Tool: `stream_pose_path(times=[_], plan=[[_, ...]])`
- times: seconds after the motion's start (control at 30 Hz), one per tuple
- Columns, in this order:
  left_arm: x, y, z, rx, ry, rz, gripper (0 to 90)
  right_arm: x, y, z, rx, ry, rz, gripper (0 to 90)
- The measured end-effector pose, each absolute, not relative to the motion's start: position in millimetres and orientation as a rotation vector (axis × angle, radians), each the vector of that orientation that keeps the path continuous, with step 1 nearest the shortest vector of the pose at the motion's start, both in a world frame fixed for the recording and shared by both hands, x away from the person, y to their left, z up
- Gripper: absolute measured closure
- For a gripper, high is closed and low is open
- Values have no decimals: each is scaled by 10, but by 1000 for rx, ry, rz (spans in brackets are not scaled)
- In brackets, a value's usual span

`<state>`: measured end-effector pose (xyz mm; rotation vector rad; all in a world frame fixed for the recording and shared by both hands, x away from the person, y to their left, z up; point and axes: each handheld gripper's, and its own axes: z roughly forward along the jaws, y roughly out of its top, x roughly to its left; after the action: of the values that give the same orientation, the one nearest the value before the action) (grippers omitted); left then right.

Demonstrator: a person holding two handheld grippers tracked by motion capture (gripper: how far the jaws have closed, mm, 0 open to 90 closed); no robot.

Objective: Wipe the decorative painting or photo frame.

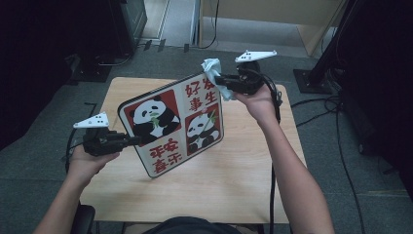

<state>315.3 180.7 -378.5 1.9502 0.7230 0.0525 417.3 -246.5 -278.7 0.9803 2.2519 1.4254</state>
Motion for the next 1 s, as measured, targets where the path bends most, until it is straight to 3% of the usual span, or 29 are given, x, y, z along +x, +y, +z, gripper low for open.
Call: stream_pose_path(times=[1.0], plan=[[3151, 1809, -3785, 1955, 713, 49, 786, 4152, -2458, -3062, 1016, 2303, 1393, 808]])
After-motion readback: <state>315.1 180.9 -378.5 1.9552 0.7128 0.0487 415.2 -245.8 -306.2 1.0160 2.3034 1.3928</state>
